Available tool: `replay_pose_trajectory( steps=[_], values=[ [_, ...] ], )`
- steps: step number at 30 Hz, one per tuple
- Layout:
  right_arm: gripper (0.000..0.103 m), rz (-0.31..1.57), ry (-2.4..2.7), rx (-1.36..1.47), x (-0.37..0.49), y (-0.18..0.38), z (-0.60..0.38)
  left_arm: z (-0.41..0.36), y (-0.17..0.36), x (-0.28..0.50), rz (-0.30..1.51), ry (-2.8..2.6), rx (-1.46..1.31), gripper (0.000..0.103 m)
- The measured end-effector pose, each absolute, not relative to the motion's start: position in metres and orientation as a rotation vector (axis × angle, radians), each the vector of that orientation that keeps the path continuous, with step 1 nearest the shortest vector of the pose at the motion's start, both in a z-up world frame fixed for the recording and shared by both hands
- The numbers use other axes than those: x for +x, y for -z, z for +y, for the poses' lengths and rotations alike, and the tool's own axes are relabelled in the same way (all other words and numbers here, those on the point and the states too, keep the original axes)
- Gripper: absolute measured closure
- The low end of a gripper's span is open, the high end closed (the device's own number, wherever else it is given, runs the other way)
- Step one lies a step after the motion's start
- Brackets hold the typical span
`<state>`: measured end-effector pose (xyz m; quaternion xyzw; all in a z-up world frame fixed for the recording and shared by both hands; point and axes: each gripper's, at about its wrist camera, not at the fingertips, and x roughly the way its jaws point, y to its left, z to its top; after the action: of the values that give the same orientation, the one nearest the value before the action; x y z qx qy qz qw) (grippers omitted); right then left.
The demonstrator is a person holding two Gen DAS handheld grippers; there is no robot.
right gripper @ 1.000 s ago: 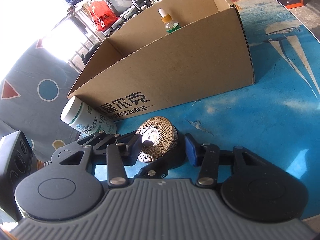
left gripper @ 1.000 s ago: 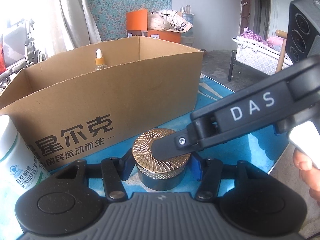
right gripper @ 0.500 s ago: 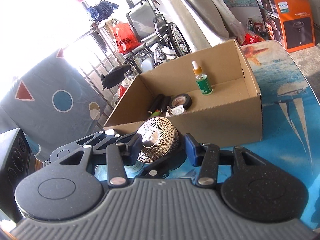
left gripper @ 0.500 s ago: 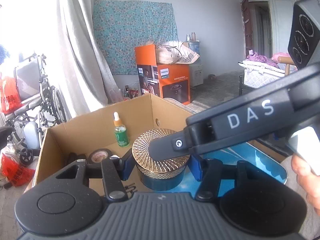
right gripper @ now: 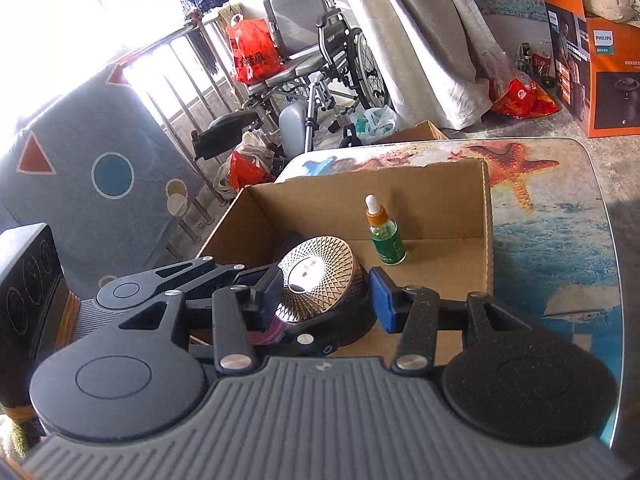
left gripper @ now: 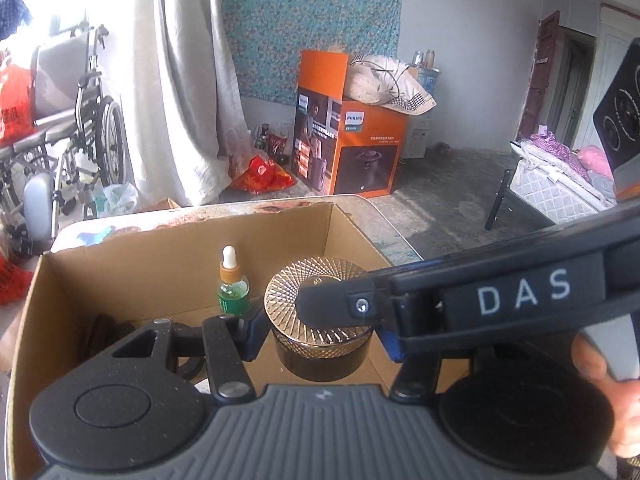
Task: Organize rigid objects
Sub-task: 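Carry the gold-lidded jar into the box and open the right gripper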
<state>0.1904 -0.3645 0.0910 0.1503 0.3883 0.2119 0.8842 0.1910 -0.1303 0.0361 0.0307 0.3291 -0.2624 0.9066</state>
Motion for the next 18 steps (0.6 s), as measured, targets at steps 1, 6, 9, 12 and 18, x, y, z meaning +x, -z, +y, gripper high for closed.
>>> replay_pose_trajectory(
  steps=[1,6,9,12,18],
  values=[
    [0.057,0.833,-0.439,0.311,0.203,-0.086,-0.366,-0.133,-0.031,0.201,0.700,0.539,0.053,0.046],
    [0.056,0.915,-0.431,0.272,0.253,-0.067,-0.371,-0.141,-0.013,0.246,0.801,0.524,0.007,0.046],
    [0.056,0.943,-0.426,0.230,0.276,-0.058,-0.369,-0.146,-0.005,0.265,0.847,0.518,-0.017,0.046],
    [0.056,0.961,-0.430,0.221,0.293,-0.053,-0.371,-0.149,0.000,0.278,0.874,0.506,-0.029,0.046],
    [0.058,0.975,-0.429,0.195,0.313,-0.043,-0.372,-0.151,0.011,0.298,0.961,0.505,-0.101,0.046]
  ],
)
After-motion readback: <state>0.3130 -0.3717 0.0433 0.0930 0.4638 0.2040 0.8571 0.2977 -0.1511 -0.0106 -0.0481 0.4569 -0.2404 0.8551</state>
